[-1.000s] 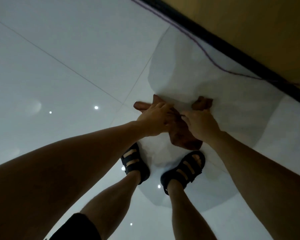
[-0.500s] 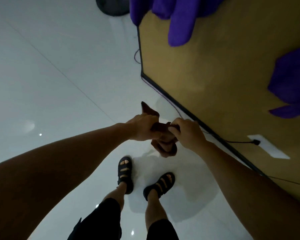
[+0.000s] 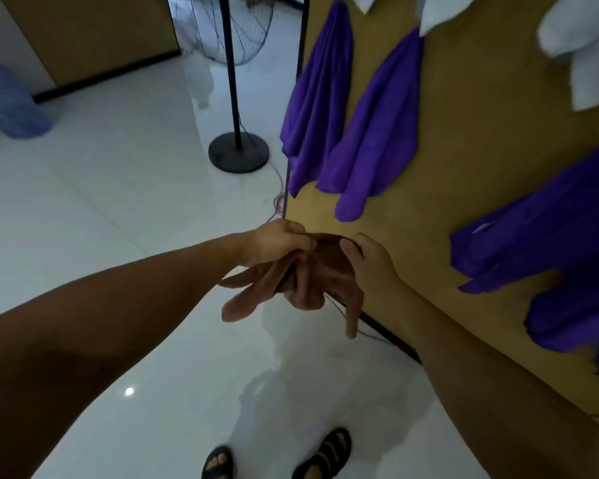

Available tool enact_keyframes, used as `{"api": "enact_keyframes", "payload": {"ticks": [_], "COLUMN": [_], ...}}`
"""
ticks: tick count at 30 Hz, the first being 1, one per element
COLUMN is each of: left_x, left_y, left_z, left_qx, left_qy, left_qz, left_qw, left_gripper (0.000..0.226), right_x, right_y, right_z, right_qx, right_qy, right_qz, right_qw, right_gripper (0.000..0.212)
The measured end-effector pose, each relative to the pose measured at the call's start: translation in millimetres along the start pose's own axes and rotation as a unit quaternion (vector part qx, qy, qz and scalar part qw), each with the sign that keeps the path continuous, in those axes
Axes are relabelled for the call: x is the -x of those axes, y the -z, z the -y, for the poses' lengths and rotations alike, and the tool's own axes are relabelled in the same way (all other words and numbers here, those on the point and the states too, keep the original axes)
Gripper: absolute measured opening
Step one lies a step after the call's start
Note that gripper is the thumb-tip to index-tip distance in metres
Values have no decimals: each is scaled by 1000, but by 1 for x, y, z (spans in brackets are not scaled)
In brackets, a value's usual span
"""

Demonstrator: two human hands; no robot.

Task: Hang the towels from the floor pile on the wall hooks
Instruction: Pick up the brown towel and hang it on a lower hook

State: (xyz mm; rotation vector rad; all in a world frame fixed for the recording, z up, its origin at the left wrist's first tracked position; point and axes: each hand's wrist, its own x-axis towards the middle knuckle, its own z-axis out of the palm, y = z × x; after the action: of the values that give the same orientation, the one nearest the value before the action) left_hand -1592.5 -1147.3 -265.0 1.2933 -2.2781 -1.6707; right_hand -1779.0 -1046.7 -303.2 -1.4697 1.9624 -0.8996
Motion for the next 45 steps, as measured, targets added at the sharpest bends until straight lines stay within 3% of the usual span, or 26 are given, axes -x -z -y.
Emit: {"api": "enact_keyframes", "payload": {"ticks": [2, 5, 7, 9, 10, 11, 12, 13, 14, 15, 16, 18, 20, 22, 24, 28, 37, 41, 44, 45], "left_x": [15, 34, 46, 58, 62, 63, 62, 65, 66, 67, 68, 72, 76, 78, 79, 77, 65, 61, 55, 54], "left_y": [21, 45, 54, 52, 50, 48, 45, 41, 38, 37, 39, 46, 52, 52, 46, 29, 10, -11, -22, -24], "left_z": [-8, -19, -28, -35, -37, -35, -30, -25, -21, -18, -18, -29, -44, -60, -76, -110, -165, -189, -207, -212], "left_qx": [20, -160, -248, -295, -317, -351, -394, -440, -455, -430, -385, -276, -196, -145, -75, 87, -2, 1, -50, -79], "left_qy": [-16, -115, -221, -327, -360, -356, -314, -222, -102, -20, -7, -57, -71, -64, -68, -64, -176, -218, -255, -261], "left_qz": [12, -55, -150, -271, -317, -313, -237, -96, 61, 151, 166, 69, 14, 20, 22, 75, 9, 4, -40, -44], "left_qw": [1000, 979, 931, 856, 818, 808, 831, 865, 883, 890, 908, 957, 978, 987, 995, 991, 984, 976, 965, 961], "left_gripper": [28, 24, 18, 17, 16, 14, 12, 13, 14, 15, 16, 22, 25, 23, 17, 33, 24, 20, 23, 25], "right_x": [5, 10, 9, 15, 22, 29, 35, 44, 53, 55, 55, 50, 46, 44, 46, 49, 49, 51, 65, 69], "right_y": [1, 15, 31, 38, 36, 32, 26, 19, 16, 16, 19, 31, 45, 58, 67, 83, 151, 173, 184, 188], "right_z": [24, 56, 76, 94, 103, 107, 105, 101, 94, 88, 84, 83, 91, 99, 107, 118, 107, 100, 100, 100], "right_qx": [10, 102, 111, 49, 34, 55, 103, 155, 184, 176, 149, 95, 53, -41, -151, -150, -16, -115, -140, -126], "right_qy": [32, 52, 44, 77, 108, 120, 105, 52, -17, -57, -63, -43, -25, -28, -30, -5, 48, 36, 30, 28], "right_qz": [-44, -63, -90, -205, -264, -265, -182, -30, 113, 168, 150, 46, 24, 22, 0, -17, -56, -117, -46, -24], "right_qw": [998, 991, 989, 974, 958, 955, 972, 986, 976, 968, 975, 993, 998, 999, 988, 988, 997, 986, 989, 991], "right_gripper": [30, 32, 30, 25, 26, 29, 32, 34, 34, 34, 34, 31, 34, 41, 35, 32, 26, 23, 6, 10]}}
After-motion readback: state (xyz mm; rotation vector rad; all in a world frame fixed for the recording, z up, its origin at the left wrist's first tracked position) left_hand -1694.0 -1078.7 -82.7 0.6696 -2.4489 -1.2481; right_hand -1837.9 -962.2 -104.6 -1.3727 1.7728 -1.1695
